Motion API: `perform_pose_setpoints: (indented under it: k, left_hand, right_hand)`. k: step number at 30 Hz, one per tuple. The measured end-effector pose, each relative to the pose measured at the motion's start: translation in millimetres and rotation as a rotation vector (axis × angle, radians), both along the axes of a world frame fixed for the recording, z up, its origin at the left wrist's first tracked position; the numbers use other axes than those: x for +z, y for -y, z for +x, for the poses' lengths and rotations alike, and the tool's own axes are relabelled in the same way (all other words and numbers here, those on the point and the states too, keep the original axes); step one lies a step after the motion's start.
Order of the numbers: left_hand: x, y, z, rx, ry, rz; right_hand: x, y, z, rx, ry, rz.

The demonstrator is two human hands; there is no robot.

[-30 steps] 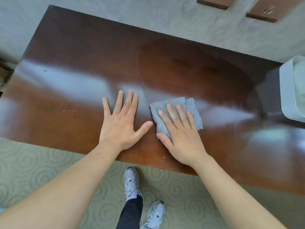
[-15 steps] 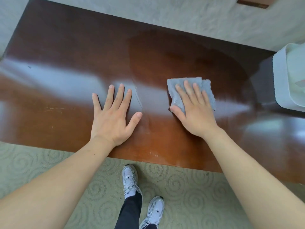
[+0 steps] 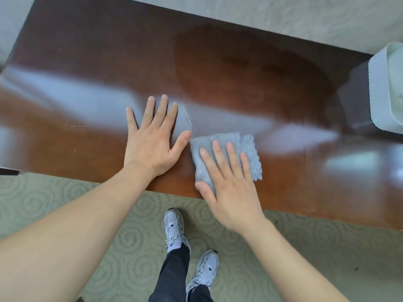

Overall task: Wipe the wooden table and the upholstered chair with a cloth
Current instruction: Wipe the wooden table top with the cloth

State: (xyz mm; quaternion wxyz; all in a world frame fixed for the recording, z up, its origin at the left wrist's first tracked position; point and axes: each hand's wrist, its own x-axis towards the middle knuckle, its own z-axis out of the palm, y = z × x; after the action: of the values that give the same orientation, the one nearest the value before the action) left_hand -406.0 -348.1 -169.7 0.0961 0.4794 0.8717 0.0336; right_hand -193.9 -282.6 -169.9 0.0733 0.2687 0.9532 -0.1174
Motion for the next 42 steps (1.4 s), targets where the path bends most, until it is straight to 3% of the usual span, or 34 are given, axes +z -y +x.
perform_pose_setpoints:
  k: [7, 17, 23, 27, 36, 42]
  left_hand:
    - [1.2, 1.0, 0.2, 0.011, 0.019, 0.018]
    - [2.0, -2.5, -2.1, 0.003, 0.021, -0.048]
    - [0.2, -2.1, -2.1, 0.008, 0.026, -0.053]
    - [1.7, -2.6, -2.2, 0.01, 0.028, -0.054]
    - [1.3, -1.4, -3.7, -0.012, 0.022, -0.063]
    - [0.2, -2.4, -2.9, -0.015, 0.01, -0.069]
  right_hand:
    - [0.7, -13.5, -2.9, 0.075, 0.034, -0.005]
    - [-3.1, -145.3, -165.1, -0.086, 0.029, 0.004]
    - [-3.0, -157.7, -222.1, -0.104, 0.037, 0.027]
    - [-0.5, -129.1, -189.7, 0.035, -0.007, 0.02]
    - [1.5, 3.3, -9.2, 0.08, 0.024, -0.021]
    - [-0.4, -31.9, -31.6, 0.093, 0.022, -0.012]
